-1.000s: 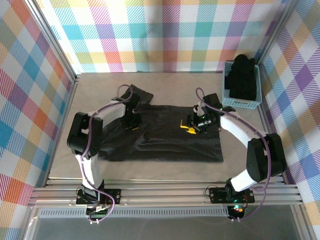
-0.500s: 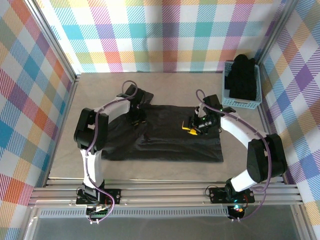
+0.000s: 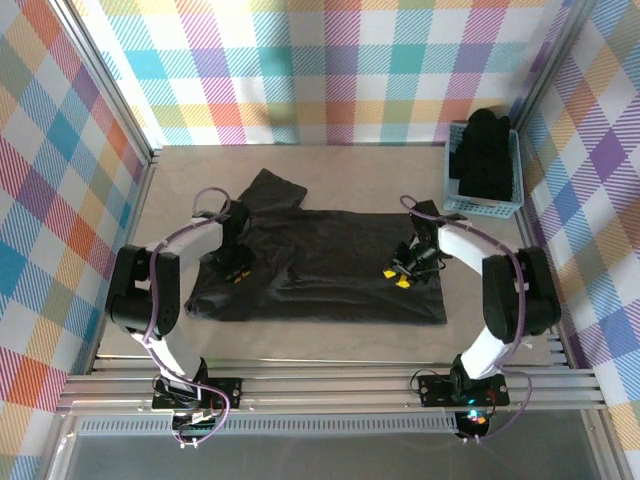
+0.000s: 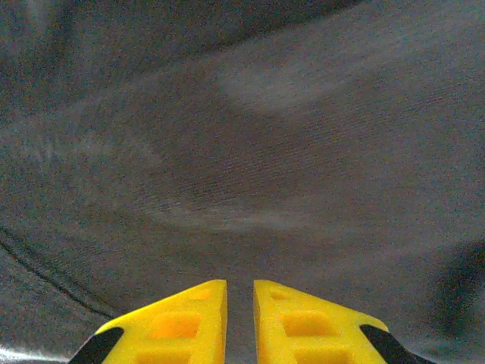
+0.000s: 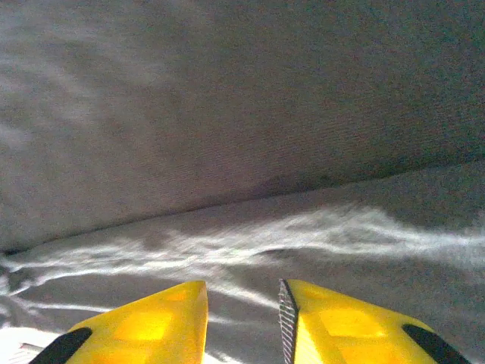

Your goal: Fold and stack the t-shirts

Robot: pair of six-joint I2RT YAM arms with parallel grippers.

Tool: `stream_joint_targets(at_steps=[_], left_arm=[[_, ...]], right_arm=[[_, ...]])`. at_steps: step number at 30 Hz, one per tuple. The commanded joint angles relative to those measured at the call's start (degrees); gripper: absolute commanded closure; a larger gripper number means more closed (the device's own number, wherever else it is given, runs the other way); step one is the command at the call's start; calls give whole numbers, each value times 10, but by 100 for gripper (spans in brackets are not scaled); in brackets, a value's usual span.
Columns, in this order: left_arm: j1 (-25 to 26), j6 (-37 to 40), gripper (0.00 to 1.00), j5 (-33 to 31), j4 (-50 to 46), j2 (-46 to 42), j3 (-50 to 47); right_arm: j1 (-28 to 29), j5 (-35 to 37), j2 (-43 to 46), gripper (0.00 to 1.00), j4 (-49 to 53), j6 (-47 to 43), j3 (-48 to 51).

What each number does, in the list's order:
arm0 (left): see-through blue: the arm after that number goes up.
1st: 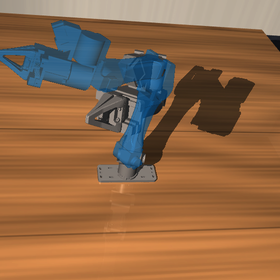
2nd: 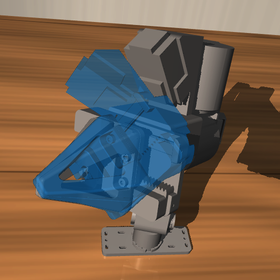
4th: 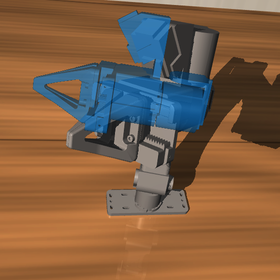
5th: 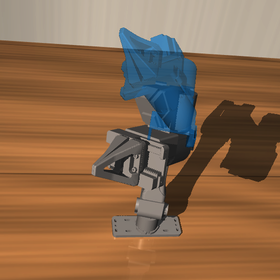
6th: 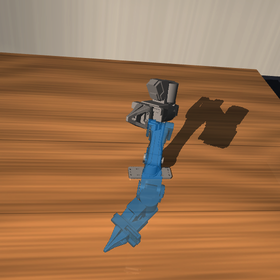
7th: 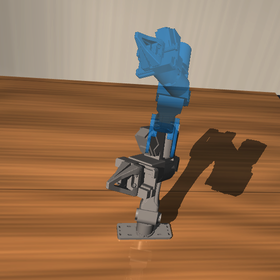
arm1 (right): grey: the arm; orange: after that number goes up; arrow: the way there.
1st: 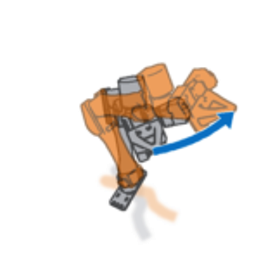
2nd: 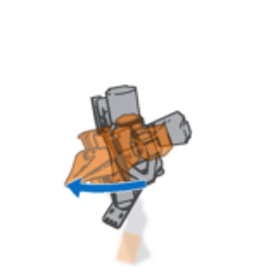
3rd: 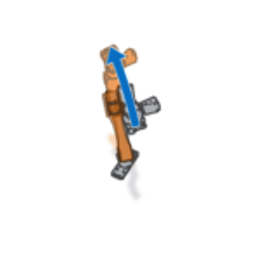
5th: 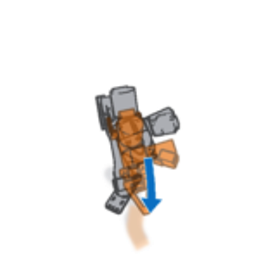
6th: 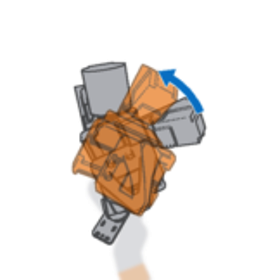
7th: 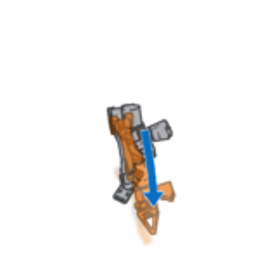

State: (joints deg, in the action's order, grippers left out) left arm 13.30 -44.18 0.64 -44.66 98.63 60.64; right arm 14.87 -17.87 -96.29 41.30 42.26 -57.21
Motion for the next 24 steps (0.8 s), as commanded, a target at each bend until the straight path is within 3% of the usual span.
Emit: stream_joint_targets(at_steps=[1,7,15,19,21,24], left_arm=[[-3,-40,83,7,4,12,-21],[-14,-85,83,-20,-27,-6,-98],[-54,-92,82,-29,-45,-84,-170],[-64,-63,73,-44,-63,-91,-113],[-63,-44,63,-53,-62,-92,-51],[-63,-11,57,-47,-25,-61,57]], right_arm=[[5,14,-32,68,50,10,-10],[25,12,-103,67,104,-6,-26],[58,-16,-97,65,140,-10,-26],[59,-33,-75,63,147,11,-55],[60,-23,-29,59,110,14,-72],[59,-10,35,50,6,-13,-92]])
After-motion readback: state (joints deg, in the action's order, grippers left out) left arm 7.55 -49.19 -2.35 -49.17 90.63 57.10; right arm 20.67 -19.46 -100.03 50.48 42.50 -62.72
